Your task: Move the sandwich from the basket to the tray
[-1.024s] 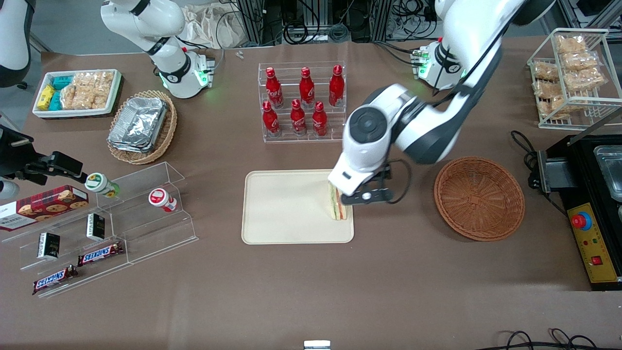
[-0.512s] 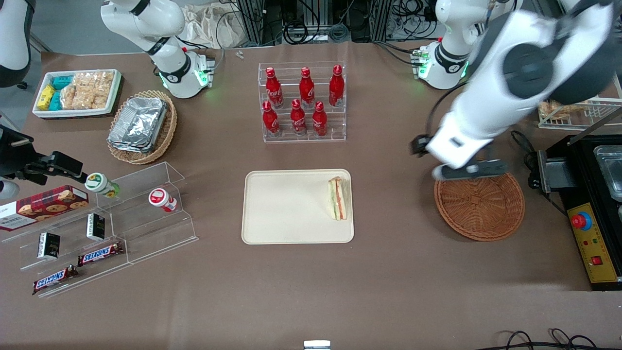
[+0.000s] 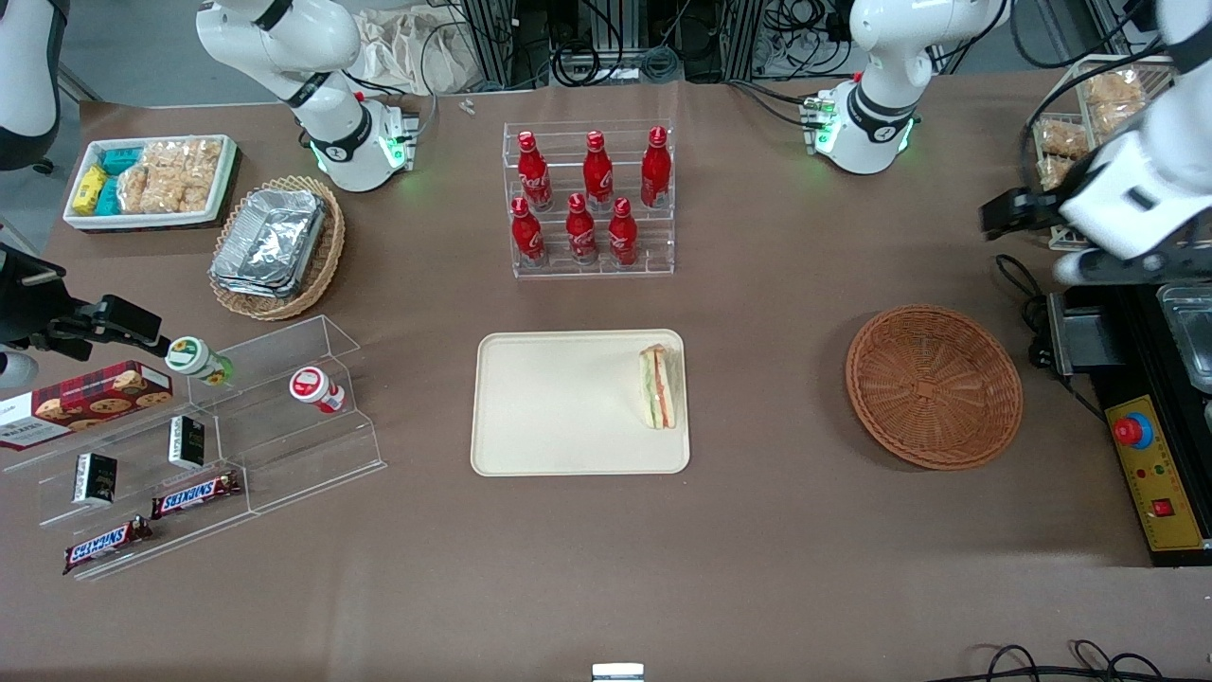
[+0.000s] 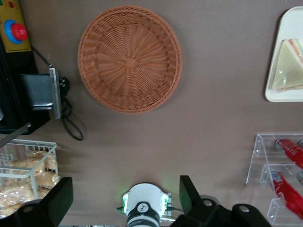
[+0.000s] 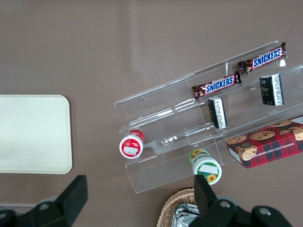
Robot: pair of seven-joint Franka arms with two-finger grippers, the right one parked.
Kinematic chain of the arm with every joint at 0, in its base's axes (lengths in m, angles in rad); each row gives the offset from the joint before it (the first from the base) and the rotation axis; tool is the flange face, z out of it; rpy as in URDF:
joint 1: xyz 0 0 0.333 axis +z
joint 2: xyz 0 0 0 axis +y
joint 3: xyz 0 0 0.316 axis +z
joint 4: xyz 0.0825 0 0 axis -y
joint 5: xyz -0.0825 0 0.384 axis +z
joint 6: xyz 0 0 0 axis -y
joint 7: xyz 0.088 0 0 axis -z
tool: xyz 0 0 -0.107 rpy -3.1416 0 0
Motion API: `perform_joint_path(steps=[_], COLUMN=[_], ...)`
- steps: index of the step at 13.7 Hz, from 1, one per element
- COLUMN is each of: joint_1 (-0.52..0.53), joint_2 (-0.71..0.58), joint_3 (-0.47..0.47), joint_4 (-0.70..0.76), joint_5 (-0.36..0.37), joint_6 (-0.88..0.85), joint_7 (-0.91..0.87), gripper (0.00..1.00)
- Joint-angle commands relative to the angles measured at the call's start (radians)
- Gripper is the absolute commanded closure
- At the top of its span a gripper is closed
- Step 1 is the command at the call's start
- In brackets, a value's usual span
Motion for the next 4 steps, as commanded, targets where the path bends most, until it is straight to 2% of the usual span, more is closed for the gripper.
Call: perform_joint_path(steps=[1, 4], joint_1=[-0.133, -0.190], joint_2=[-0.070, -0.030], joint_3=[0.166, 0.214], joint_4=[-0.074, -0.029], joint_5=[-0.018, -0.023], joint_6=[0.003, 0.001], joint_7=[0.069, 0.065], gripper=[0.00, 0.00])
